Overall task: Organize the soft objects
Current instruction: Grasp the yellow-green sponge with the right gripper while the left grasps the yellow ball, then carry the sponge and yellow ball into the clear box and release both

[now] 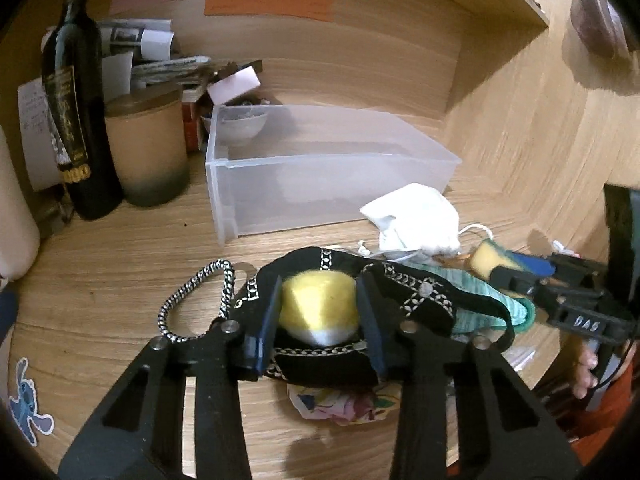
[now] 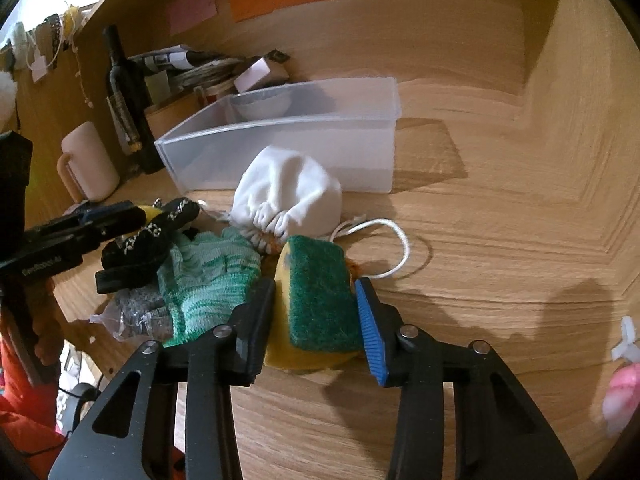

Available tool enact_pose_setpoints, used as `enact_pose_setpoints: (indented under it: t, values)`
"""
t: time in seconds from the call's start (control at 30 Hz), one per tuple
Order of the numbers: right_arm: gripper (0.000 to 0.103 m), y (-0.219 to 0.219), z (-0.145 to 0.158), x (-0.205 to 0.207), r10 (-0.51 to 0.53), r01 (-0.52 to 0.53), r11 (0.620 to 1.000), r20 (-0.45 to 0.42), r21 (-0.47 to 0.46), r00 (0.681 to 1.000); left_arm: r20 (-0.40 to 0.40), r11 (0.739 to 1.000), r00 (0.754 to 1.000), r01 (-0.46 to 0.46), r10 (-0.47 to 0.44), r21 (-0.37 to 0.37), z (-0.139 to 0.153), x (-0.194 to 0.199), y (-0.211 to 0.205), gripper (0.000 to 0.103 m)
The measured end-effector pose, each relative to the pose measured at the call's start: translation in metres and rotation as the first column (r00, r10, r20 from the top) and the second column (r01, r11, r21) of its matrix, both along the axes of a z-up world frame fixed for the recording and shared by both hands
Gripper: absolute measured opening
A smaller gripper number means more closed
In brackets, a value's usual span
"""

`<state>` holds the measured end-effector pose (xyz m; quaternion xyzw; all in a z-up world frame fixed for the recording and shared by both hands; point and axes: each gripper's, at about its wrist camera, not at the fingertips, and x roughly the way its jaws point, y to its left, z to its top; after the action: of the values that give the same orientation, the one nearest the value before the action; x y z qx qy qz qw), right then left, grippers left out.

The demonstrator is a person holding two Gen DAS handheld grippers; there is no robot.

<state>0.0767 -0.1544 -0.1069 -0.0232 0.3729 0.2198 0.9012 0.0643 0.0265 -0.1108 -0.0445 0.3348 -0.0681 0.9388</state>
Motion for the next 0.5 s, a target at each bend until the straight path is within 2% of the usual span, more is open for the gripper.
enact_pose_setpoints:
  t: [0.17,0.23,0.27,0.3,0.5]
  values:
    - [0.037,-0.004,0.014,-0.001,-0.016,0.016,1.0,0.056,0.004,0.998,0.019,1.0,1.0,0.0,0.0,0.015,0.005,-0.001,-0.001,0.032]
    - [0.037,-0.004,0.019,-0.001,-0.02,0.02,1.0,0.078,0.008,0.997,0.03,1.0,1.0,-0.003,0.003,0.005,0.011,-0.002,0.002,0.021]
    - [0.037,-0.005,0.022,0.001,-0.02,0.019,1.0,0.089,0.012,0.996,0.035,1.0,0.999,-0.004,0.004,0.0,0.014,-0.001,0.003,0.011]
    - [0.037,-0.005,0.026,0.002,-0.023,0.021,1.0,0.1,0.016,0.995,0.04,1.0,0.999,-0.007,0.007,-0.008,0.018,0.0,0.006,0.008]
    - [0.037,0.002,0.045,0.009,-0.009,0.004,0.999,0.164,0.031,0.986,0.103,1.0,0.994,-0.021,0.022,-0.014,0.042,0.006,0.016,0.008]
